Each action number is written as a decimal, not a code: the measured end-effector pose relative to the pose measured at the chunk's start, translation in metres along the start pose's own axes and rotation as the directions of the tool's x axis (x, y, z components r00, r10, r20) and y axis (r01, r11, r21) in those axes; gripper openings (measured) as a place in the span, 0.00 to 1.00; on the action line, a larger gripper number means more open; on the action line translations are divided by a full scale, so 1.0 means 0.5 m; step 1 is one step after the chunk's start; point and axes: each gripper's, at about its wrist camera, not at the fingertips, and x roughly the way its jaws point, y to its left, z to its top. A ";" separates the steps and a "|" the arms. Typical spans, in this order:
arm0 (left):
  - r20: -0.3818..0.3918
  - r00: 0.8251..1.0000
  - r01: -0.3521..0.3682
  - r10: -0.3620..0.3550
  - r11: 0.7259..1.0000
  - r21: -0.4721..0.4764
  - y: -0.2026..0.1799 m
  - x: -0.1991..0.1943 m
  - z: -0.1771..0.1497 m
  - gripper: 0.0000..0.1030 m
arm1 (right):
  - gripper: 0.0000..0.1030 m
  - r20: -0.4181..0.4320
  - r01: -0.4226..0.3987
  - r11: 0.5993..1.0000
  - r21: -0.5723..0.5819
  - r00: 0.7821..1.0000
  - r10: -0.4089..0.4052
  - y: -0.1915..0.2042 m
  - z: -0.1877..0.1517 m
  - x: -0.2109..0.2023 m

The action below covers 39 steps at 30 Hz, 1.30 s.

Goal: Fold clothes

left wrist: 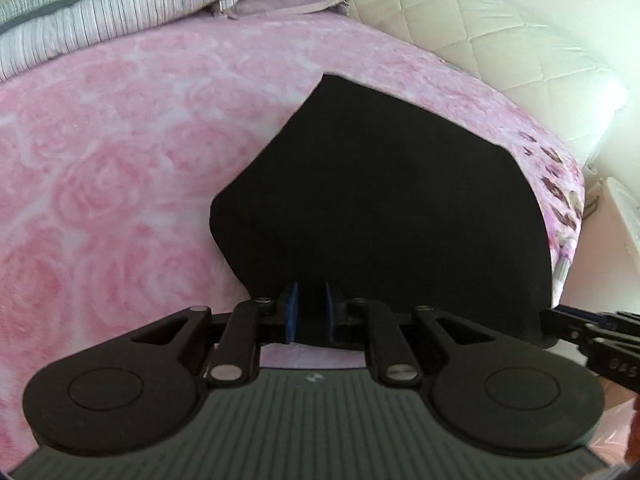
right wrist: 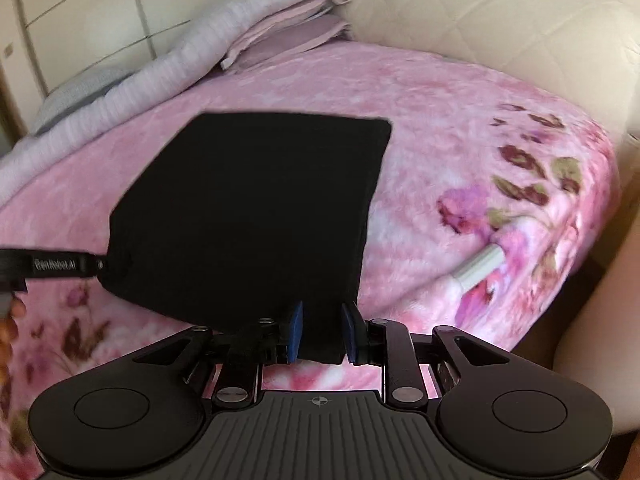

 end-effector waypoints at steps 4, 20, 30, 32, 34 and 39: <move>0.040 0.999 -0.002 0.002 1.000 0.001 -0.011 -0.051 0.002 0.10 | 0.23 0.022 0.012 1.000 -0.003 1.000 -0.012 0.012 0.009 -0.039; 0.040 0.998 -0.046 0.047 0.999 -0.020 -0.035 -0.159 -0.040 0.18 | 0.23 0.054 0.016 0.999 -0.040 0.998 -0.014 0.068 -0.005 -0.119; 0.117 0.991 -0.070 0.071 0.997 -0.018 -0.052 -0.305 -0.071 0.28 | 0.23 0.061 -0.008 0.998 -0.060 0.998 0.011 0.106 -0.038 -0.205; 0.138 0.987 -0.081 0.082 0.997 -0.016 -0.057 -0.332 -0.081 0.30 | 0.23 0.066 -0.006 0.998 -0.061 0.998 0.010 0.108 -0.047 -0.224; 0.155 0.984 -0.088 0.088 0.996 -0.011 -0.062 -0.358 -0.092 0.31 | 0.23 0.077 0.003 0.998 -0.059 0.997 0.002 0.109 -0.058 -0.247; 0.192 0.976 -0.103 0.099 0.995 0.008 -0.076 -0.412 -0.121 0.32 | 0.25 0.108 0.021 0.998 -0.056 0.994 -0.015 0.112 -0.081 -0.298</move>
